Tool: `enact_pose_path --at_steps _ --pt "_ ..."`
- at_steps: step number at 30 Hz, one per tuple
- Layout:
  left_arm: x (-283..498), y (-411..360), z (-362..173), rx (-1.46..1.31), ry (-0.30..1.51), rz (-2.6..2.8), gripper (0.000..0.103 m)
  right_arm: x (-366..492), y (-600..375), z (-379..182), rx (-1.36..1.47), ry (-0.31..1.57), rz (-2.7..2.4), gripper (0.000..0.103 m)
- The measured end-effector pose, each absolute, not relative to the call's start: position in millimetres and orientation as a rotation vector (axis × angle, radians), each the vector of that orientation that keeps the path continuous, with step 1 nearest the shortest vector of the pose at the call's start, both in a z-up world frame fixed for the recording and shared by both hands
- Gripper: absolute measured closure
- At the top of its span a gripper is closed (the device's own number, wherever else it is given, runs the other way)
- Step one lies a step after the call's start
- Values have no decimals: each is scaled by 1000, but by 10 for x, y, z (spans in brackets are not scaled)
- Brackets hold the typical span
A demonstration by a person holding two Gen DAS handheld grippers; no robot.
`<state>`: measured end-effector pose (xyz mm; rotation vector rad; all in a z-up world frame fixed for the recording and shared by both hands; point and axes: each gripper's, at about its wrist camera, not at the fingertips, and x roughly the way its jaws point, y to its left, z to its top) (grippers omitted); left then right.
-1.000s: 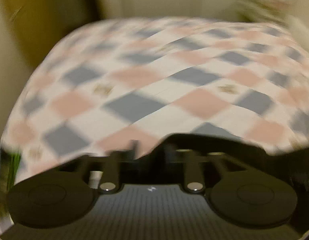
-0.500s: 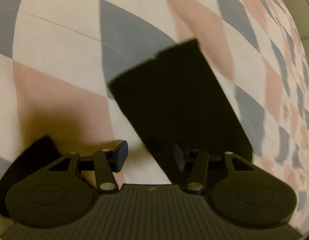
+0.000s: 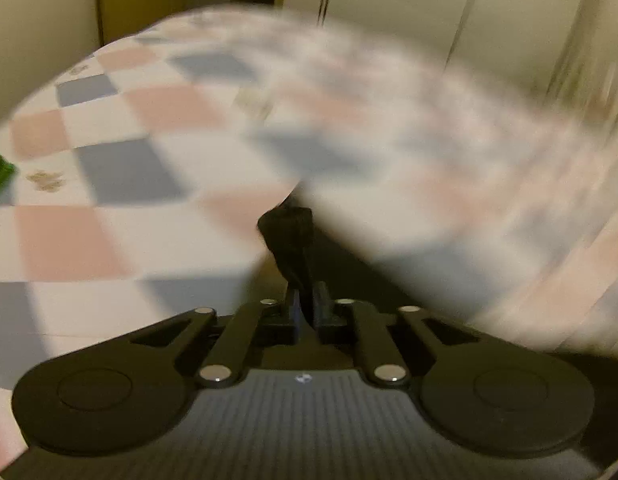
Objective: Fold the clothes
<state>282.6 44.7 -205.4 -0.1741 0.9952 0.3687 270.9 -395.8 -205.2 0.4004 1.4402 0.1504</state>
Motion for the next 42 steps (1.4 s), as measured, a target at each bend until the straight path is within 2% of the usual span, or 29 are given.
enact_pose_path --at_steps 2,5,9,13,19,23,24,36,42 --pt "2872 462 -2534 -62 1160 451 84 2621 -3937 -2035 395 1444 151 33" --pt "2894 461 -2652 -24 1195 502 83 2446 -4011 -1952 393 1426 112 31" --pt "2788 500 -2456 -82 1171 552 82 2218 -4117 -1843 394 1400 60 31" --pt "2599 444 -2205 -200 1221 498 84 2086 -4362 -1799 430 1364 -10 31" --pt "2486 -601 -1865 -168 1234 111 84 2069 -4673 -1780 432 1322 -14 37" --pt "2541 -1338 -1675 -147 1202 -103 83 2181 -4945 -1729 416 1287 48 61" --pt "2563 -1486 -1646 -143 1195 -131 83 2227 -5060 -1728 414 1281 64 64" --pt "2811 -3156 -1748 -168 1212 -134 84 2869 -7047 -1760 234 1287 138 64" --pt "2883 -4026 -1865 -158 1244 -224 83 3195 -7547 -1982 227 1270 252 64"
